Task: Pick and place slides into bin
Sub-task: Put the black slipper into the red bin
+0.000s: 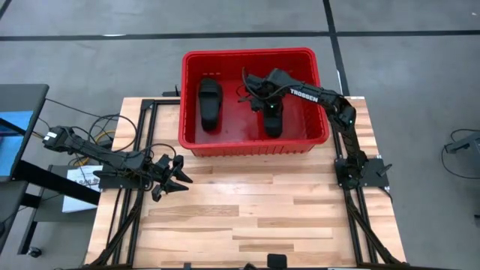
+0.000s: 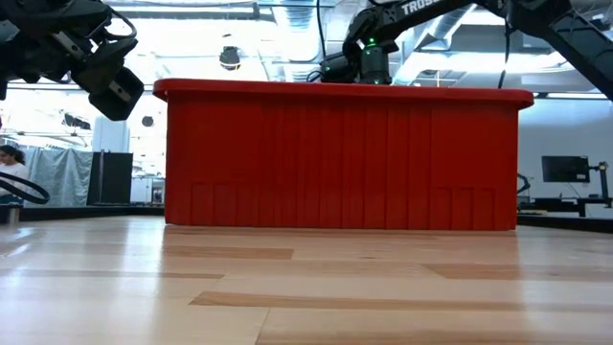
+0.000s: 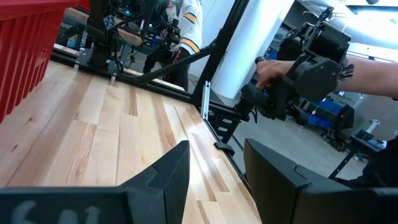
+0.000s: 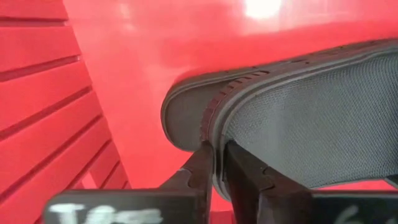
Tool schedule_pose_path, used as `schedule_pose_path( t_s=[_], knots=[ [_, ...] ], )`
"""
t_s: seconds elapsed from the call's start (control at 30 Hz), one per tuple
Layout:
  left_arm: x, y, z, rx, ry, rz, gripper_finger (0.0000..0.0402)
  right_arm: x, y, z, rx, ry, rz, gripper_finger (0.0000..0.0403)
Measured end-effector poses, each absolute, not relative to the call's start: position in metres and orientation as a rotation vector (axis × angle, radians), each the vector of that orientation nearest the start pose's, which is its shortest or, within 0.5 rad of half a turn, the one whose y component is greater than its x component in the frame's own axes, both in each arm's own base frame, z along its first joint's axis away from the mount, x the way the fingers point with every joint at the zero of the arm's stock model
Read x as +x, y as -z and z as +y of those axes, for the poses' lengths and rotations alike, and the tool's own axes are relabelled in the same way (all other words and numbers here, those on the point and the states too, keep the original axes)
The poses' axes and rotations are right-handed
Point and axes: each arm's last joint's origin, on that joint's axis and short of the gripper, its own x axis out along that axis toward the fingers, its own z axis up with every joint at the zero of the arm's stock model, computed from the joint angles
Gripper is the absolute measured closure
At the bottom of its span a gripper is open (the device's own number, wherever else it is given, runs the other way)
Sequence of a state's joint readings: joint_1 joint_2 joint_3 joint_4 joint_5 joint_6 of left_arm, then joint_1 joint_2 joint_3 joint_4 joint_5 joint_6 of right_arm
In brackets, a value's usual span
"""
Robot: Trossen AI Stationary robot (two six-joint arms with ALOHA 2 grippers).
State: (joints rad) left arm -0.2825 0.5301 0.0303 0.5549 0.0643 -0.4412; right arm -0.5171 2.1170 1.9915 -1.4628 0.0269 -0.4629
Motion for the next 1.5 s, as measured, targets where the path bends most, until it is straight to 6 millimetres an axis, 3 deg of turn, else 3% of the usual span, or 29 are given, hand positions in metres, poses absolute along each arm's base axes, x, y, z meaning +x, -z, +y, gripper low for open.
schedule_pose_path(
  t_s=[0.47, 1.5],
  knots=[
    [0.1267, -0.1775, -0.0388, -0.439, 0.355, 0.022, 0.026, 0.3531, -0.2613, -0.2017, 0.029, 0.058, 1.593, 0.035],
    [0.1268, -0.175, -0.0389, -0.431, 0.351, 0.048, 0.026, 0.3567, -0.2612, -0.2007, 0.094, 0.149, 1.565, 0.0171]
  ],
)
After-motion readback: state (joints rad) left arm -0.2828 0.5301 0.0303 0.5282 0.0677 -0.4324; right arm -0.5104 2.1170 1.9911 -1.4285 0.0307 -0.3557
